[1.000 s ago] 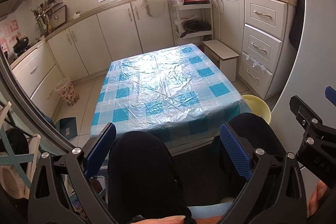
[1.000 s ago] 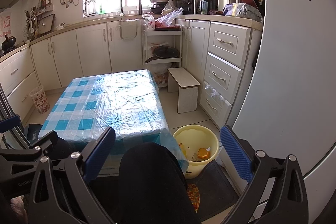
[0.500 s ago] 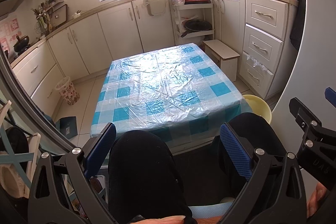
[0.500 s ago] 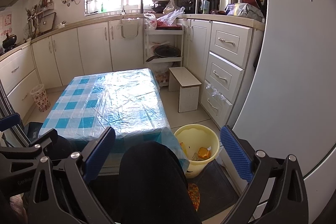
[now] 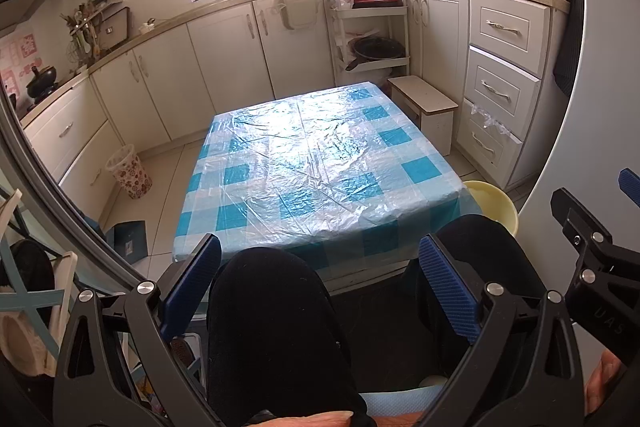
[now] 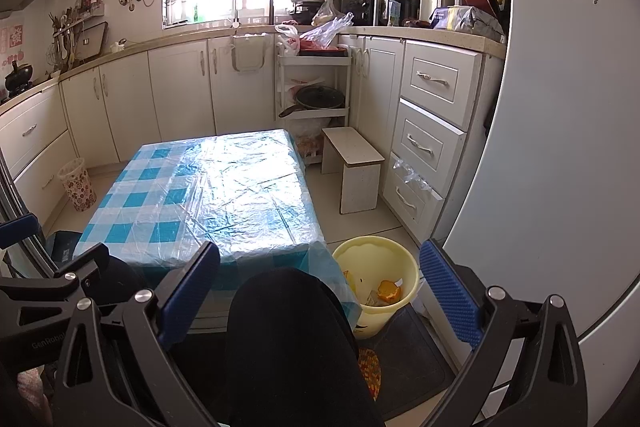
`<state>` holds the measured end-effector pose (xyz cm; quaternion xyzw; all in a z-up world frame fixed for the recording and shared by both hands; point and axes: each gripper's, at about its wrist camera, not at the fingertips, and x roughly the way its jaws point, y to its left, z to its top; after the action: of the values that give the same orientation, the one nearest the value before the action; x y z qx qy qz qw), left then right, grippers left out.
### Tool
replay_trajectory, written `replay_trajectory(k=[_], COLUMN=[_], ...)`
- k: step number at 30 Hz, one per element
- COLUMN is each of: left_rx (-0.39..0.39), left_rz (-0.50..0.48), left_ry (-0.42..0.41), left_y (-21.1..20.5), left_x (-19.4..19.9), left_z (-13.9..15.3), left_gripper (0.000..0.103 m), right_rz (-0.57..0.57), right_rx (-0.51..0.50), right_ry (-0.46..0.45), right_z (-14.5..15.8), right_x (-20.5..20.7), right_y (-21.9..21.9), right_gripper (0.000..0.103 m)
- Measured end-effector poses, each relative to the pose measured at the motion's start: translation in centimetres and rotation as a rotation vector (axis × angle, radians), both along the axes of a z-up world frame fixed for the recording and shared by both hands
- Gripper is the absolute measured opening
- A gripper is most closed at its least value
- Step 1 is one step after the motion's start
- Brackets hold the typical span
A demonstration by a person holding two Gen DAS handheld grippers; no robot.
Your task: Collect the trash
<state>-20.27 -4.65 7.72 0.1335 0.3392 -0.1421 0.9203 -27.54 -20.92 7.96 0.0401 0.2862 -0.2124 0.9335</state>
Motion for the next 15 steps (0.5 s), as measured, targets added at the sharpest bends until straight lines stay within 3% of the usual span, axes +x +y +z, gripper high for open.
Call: replay_trajectory(k=[15], left_rx=[-0.003], left_rz=[0.012], left_ry=[-0.005], left_y=[0.16], left_x=[-0.16], left_z=[-0.07], left_gripper=[0.095], right_rz=[0.001], right_rx=[-0.002], right_ry=[-0.005], right_z=[0.19], right_x=[-0.12], right_y=[-0.21], right_gripper=[0.096])
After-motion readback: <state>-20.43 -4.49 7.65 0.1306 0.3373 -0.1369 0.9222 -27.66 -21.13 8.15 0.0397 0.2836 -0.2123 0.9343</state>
